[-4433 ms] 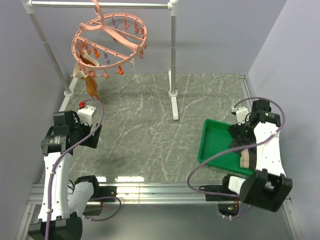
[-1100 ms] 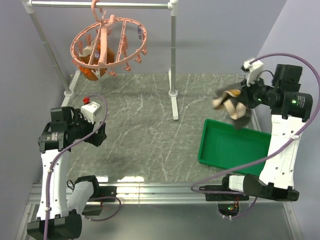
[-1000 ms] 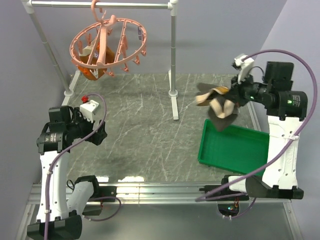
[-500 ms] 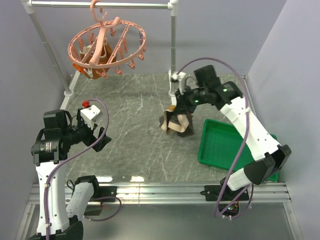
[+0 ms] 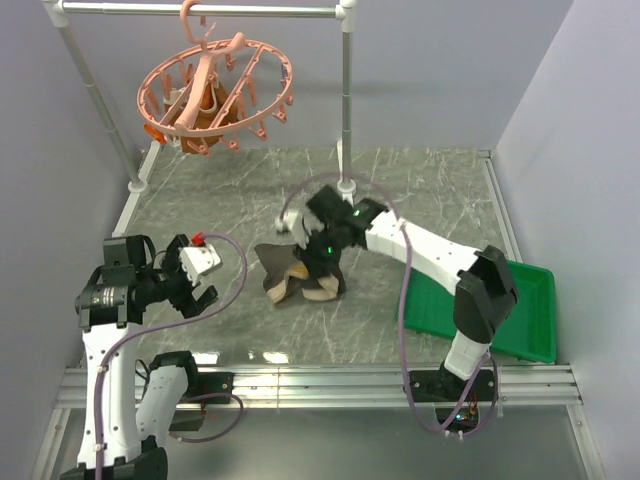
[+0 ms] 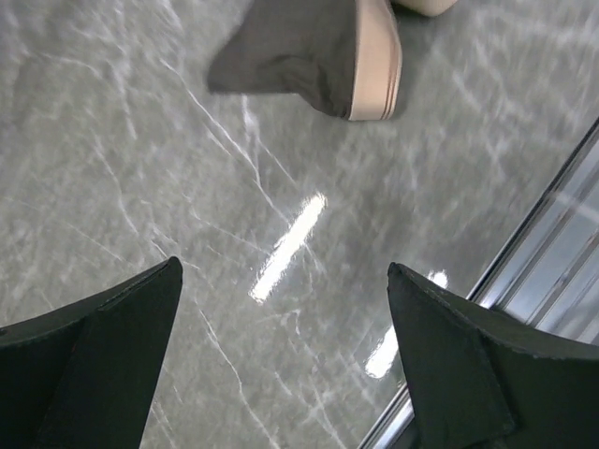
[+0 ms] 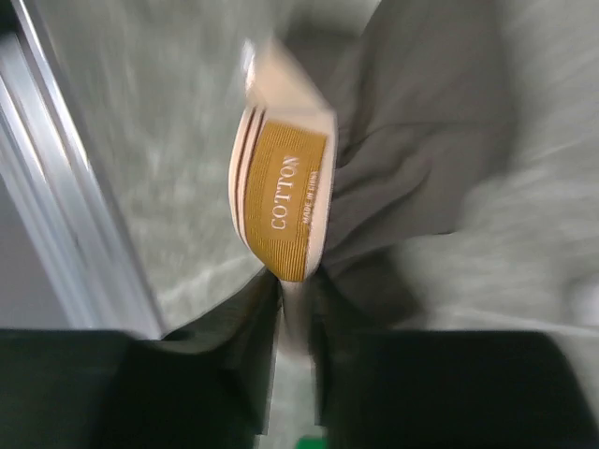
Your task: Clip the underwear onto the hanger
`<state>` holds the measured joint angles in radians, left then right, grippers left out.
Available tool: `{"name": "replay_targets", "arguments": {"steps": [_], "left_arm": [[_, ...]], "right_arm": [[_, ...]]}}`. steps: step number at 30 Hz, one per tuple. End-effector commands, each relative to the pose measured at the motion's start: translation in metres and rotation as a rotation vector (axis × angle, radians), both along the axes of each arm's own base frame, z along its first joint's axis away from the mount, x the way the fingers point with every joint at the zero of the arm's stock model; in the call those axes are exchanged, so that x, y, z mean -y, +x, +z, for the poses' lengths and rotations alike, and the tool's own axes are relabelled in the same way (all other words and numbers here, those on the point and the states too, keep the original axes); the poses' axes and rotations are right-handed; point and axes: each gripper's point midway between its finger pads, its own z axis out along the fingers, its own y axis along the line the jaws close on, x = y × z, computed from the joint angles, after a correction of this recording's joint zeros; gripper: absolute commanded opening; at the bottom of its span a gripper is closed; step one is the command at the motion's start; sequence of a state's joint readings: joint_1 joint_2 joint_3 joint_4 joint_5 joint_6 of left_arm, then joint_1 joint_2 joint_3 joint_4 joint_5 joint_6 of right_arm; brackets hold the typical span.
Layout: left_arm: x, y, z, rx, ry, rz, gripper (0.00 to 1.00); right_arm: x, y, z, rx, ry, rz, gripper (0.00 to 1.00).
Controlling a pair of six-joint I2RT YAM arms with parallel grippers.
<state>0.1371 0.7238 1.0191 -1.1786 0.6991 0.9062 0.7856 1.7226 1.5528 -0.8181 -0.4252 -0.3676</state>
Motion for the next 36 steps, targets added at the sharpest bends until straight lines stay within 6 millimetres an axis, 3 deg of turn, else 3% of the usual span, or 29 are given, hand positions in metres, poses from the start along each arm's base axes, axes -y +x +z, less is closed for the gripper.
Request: {"name": "replay_targets", "arguments": {"steps": [1,3,9,13,19,20,22,25,30,36], "left_arm": [[-0.007,0.001,-0.029,0.01,0.117,-0.111,0.97],[-0.007,0.004,-0.038,0.014,0.144,-0.147,0.97],[0.001,0.024,-0.07,-0.015,0.172,-0.183,0.95],[0.029,0.028,-0.095,-0.084,0.158,-0.247,0.93],[0.06,0.029,-0.127,-0.136,0.188,-0.323,0.91],[0.064,0.032,-0.129,-0.113,0.197,-0.34,0.91],[0.072,0.025,-0.138,-0.078,0.248,-0.42,0.91],[0.079,0.019,-0.147,0.032,0.325,-0.574,0.91],[0.089,0.028,-0.158,0.278,0.481,-0.761,0.91],[0.102,0.024,-0.178,0.384,0.549,-0.893,0.87]], "right_arm": [[0.024,-0.029,-0.035,-0.043,-0.114,0.036,0.32],[0.042,-0.042,-0.043,-0.047,-0.133,0.022,0.38],[0.085,-0.042,-0.047,0.004,-0.18,-0.086,0.39],[0.103,-0.036,-0.055,-0.107,-0.196,-0.205,0.39],[0.109,-0.038,-0.081,-0.257,-0.227,-0.284,0.41],[0.11,-0.041,-0.085,-0.275,-0.231,-0.281,0.49],[0.109,-0.049,-0.092,-0.325,-0.24,-0.273,0.5],[0.11,-0.058,-0.101,-0.389,-0.258,-0.275,0.5],[0.112,-0.064,-0.115,-0.426,-0.274,-0.288,0.5],[0.106,-0.064,-0.123,-0.441,-0.249,-0.301,0.5]]}}
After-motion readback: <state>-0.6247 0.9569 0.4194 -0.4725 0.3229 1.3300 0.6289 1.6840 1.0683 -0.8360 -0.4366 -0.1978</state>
